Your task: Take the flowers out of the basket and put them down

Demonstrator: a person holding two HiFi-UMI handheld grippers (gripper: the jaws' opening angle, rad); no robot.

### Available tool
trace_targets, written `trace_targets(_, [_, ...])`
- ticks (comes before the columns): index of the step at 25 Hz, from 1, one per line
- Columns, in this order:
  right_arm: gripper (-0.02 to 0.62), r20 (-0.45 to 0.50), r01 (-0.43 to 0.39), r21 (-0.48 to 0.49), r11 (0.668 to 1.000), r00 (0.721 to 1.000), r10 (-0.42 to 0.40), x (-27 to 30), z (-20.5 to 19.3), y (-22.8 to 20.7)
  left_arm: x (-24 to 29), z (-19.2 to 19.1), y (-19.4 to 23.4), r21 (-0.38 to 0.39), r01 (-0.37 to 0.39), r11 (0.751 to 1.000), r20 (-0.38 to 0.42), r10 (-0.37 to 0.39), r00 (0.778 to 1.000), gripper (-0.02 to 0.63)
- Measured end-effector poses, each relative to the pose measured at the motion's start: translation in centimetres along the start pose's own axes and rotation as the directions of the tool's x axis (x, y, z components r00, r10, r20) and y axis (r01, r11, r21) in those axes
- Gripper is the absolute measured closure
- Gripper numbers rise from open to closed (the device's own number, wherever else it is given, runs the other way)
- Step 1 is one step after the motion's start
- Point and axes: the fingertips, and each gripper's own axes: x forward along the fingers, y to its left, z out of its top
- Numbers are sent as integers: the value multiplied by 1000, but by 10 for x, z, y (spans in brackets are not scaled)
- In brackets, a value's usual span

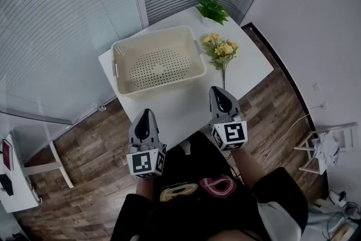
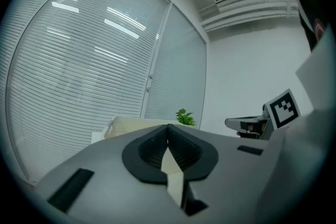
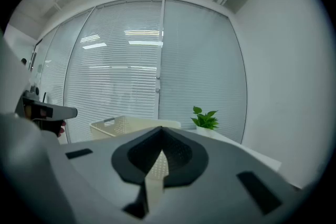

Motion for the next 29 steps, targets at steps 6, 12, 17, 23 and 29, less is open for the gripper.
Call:
trace_targets(6, [586, 9, 1, 7, 1000, 1000, -1, 0, -3, 2, 2, -2, -5, 37, 16, 999, -10, -15, 1000, 589])
trace_targets(12, [586, 5, 2, 5, 1000, 1000, -2, 0, -5, 2, 4, 2, -9, 36, 33, 999, -9, -33, 999, 589])
trace_targets(17, [586, 4, -15, -20, 1000, 1000, 15, 2, -5, 6, 4, -6, -3, 19, 24, 1000, -7, -24, 1000, 589])
trace_targets(23, [586, 7, -14, -25, 1000, 1000, 15, -1, -4, 9, 1, -6, -3, 21, 25, 999, -10, -25, 1000, 589])
trace_targets(29, [586, 9, -19, -38, 999, 1000, 20, -5, -3, 13, -1, -2, 3, 24, 14, 1000, -3, -14, 1000, 589])
